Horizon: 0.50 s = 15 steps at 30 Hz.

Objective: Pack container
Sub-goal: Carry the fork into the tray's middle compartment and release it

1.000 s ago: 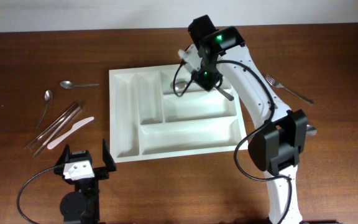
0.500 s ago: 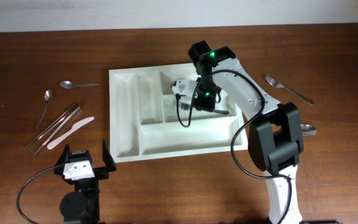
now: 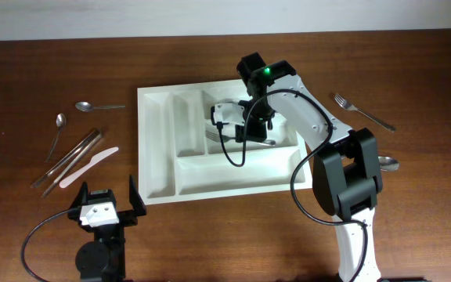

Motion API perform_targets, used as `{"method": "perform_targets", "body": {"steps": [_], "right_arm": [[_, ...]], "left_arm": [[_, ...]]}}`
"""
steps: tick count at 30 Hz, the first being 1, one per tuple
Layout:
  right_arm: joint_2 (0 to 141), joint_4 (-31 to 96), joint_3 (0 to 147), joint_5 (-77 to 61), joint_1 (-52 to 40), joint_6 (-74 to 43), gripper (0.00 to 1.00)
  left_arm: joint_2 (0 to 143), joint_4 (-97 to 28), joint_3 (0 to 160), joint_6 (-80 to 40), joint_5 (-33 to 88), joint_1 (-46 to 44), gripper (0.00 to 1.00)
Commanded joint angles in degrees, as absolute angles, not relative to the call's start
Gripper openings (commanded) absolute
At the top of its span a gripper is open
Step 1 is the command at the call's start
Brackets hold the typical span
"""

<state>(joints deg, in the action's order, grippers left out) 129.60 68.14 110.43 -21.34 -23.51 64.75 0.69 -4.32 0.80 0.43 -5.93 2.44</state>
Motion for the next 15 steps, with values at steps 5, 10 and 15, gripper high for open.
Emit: {"method": "perform_targets", "body": {"steps": [5,10,15], "right_arm": [[129.71,66.72,110.15,-19.00,-23.49,65.56,0.29],[129.71,66.70,110.15,-16.69,-23.22,65.54,0.48],[129.69,64.34,110.19,-16.60,-22.02,58.92,0.76]], "left_arm": [[0.30,-4.34,0.51,1.10,-5.32,2.79,0.99],[0.30,-4.34,0.51,1.10,-5.32,2.79,0.99],[0.30,-4.34,0.51,1.10,-5.34,2.79,0.99]]}}
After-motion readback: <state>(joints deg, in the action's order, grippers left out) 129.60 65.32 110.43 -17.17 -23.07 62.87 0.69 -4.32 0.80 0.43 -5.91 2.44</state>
